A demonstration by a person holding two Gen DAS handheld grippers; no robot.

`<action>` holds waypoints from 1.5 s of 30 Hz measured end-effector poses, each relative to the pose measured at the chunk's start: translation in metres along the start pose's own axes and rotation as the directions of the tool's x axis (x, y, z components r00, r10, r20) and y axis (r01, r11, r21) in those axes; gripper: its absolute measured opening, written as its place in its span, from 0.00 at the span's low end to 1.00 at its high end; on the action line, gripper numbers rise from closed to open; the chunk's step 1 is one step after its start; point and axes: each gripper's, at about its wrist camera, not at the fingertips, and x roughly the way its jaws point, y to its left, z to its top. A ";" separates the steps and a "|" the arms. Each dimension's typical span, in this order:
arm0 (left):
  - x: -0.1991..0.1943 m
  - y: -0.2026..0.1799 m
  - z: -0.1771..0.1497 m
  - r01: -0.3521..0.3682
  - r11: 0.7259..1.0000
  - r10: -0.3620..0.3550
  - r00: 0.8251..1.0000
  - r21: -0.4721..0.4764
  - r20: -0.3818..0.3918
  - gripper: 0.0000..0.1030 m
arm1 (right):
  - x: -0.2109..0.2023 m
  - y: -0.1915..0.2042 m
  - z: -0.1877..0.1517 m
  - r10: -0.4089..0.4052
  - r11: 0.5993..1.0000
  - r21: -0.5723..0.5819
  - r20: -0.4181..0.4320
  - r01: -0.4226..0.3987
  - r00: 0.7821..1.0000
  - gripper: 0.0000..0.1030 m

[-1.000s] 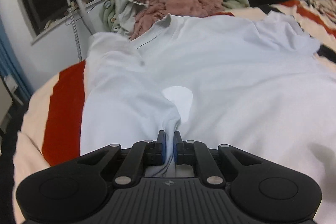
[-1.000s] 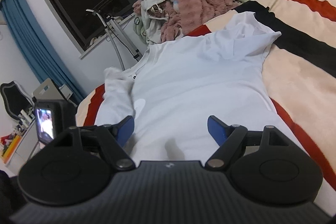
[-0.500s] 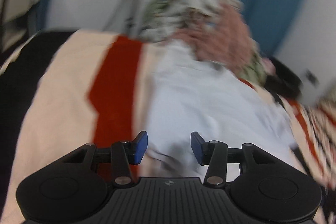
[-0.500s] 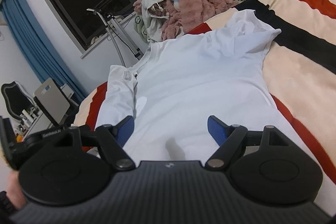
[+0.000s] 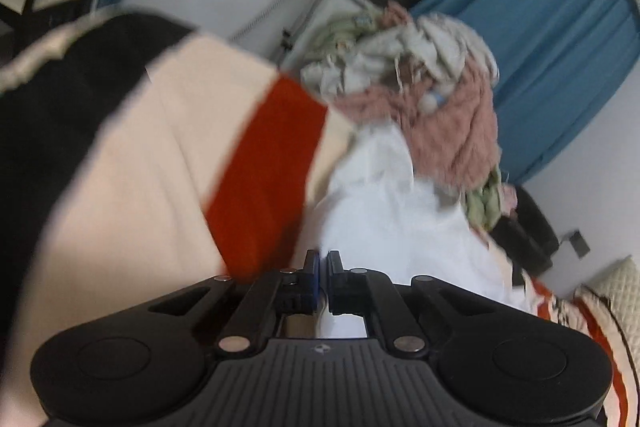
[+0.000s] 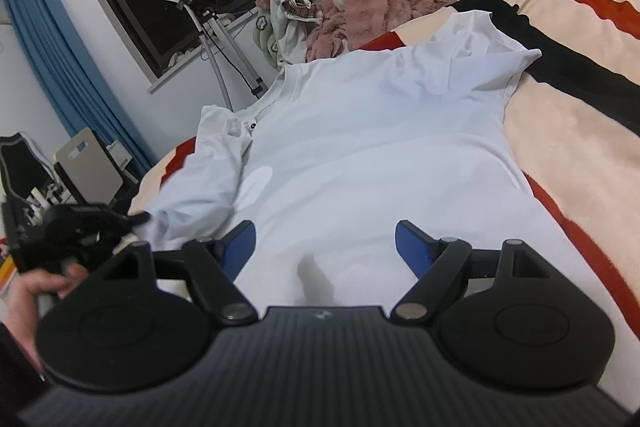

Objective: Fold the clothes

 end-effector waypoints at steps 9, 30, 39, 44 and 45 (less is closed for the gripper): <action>-0.016 0.025 0.136 -0.377 0.916 0.335 0.906 0.135 0.259 0.03 | 0.006 0.012 -0.006 -0.007 0.998 -0.070 -0.008 0.006 1.000 0.77; -0.079 0.028 0.040 -0.415 0.880 0.430 0.902 0.230 -0.018 0.44 | 0.000 0.032 -0.005 0.009 0.986 -0.165 0.024 -0.005 1.000 0.77; -0.230 0.012 -0.126 -0.277 0.940 0.336 0.854 0.200 -0.397 0.49 | -0.052 0.035 -0.006 0.063 0.987 -0.150 0.029 -0.058 0.998 0.76; -0.267 0.015 -0.179 -0.297 0.943 0.331 0.793 0.151 -0.512 0.48 | -0.086 0.029 -0.010 0.050 0.994 -0.098 0.035 -0.047 0.998 0.76; -0.271 0.013 -0.186 -0.292 0.943 0.333 0.784 0.162 -0.525 0.48 | -0.092 0.029 -0.012 0.043 0.994 -0.101 0.042 -0.039 0.998 0.76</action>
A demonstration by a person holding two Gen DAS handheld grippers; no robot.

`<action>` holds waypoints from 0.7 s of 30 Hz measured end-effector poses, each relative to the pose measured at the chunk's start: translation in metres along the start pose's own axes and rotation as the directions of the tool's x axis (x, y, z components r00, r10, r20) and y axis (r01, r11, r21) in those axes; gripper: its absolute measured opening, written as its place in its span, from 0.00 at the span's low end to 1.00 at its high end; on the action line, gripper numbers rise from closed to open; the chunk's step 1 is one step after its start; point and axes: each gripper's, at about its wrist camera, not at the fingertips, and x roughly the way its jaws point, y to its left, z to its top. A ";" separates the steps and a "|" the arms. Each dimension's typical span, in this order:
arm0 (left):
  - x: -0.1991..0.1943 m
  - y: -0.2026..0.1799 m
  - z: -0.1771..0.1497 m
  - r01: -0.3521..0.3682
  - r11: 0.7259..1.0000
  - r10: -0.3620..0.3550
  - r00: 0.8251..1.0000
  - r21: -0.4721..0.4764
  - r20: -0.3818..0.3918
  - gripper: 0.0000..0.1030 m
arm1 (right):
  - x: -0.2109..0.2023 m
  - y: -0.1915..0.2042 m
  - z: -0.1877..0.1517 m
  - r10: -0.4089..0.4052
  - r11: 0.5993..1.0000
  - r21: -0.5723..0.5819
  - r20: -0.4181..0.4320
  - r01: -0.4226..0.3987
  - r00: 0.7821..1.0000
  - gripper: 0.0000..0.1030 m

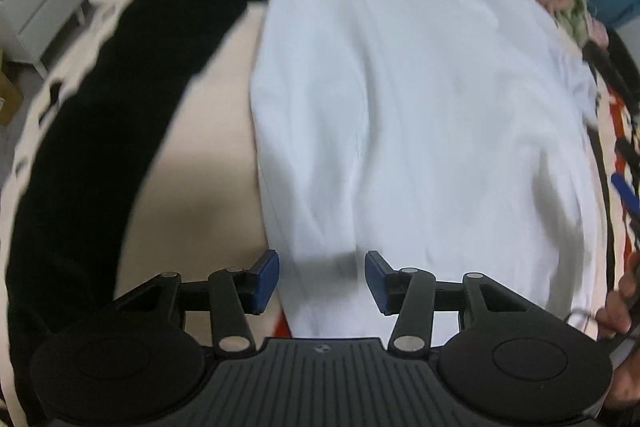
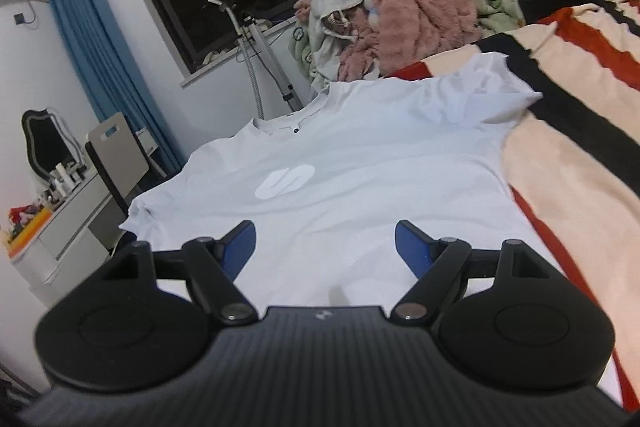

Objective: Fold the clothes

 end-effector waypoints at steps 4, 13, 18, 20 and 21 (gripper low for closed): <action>-0.002 -0.010 -0.024 -0.048 0.996 0.051 0.998 0.078 -0.035 0.30 | -0.017 -0.001 -0.004 -0.031 0.999 -0.008 0.022 0.031 0.999 0.77; -0.039 -0.011 -0.059 -0.179 0.971 0.180 0.984 0.161 0.009 0.05 | -0.026 0.012 -0.006 -0.049 0.992 -0.116 0.059 0.055 0.997 0.77; -0.045 -0.010 -0.075 -0.266 0.945 0.265 0.964 0.189 0.034 0.05 | -0.025 0.018 -0.007 -0.035 0.988 -0.151 0.059 0.043 0.998 0.76; -0.053 -0.012 -0.079 -0.240 0.952 0.233 0.971 0.191 0.061 0.06 | -0.024 0.018 -0.007 -0.028 0.988 -0.152 0.056 0.036 0.998 0.76; -0.058 -0.014 -0.081 -0.235 0.952 0.225 0.972 0.195 0.075 0.08 | -0.025 0.018 -0.007 -0.025 0.988 -0.153 0.056 0.034 0.998 0.76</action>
